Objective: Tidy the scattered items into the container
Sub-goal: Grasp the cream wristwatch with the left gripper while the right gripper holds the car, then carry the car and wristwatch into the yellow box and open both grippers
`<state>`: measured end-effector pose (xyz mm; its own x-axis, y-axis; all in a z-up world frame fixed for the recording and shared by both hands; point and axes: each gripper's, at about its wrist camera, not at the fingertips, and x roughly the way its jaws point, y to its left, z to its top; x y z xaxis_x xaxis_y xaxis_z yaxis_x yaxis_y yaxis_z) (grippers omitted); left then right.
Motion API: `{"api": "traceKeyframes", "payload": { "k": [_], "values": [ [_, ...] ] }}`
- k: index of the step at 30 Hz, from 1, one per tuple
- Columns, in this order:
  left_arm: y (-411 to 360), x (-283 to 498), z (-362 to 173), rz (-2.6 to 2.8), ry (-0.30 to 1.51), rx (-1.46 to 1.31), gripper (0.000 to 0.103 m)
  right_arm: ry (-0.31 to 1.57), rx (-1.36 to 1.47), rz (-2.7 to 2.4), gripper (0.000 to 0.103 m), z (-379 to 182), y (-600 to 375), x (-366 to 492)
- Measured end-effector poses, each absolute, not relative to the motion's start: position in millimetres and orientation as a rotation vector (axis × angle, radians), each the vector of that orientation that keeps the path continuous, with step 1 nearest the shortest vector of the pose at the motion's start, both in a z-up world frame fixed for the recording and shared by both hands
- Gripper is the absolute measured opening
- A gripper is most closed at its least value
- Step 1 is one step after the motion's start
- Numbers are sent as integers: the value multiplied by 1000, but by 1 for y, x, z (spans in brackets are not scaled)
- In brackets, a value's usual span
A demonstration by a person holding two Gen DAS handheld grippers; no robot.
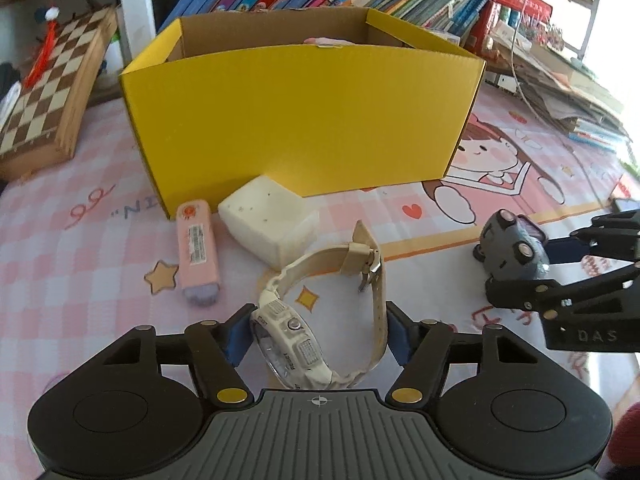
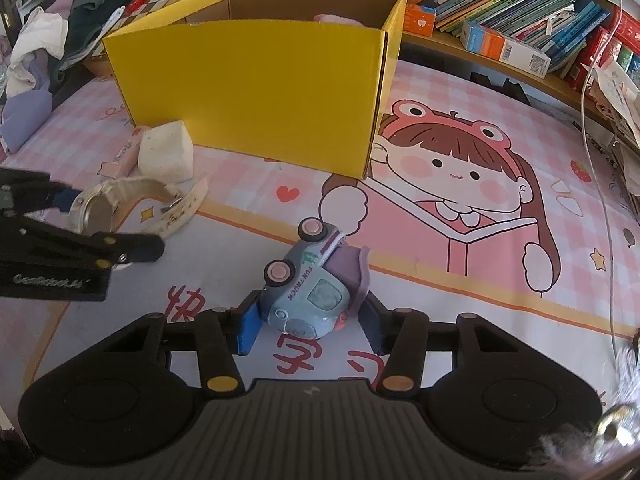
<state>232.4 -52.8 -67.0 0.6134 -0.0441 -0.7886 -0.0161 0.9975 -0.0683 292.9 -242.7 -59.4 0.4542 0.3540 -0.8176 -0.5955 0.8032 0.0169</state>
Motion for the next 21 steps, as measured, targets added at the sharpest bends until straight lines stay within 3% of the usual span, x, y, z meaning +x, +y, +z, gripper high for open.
{"api": "traceKeyframes", "payload": {
  "k": [21],
  "values": [
    [-41,210,-11,-43,764,-123,65,880,-243,622,49,-26,-237,284]
  ]
}}
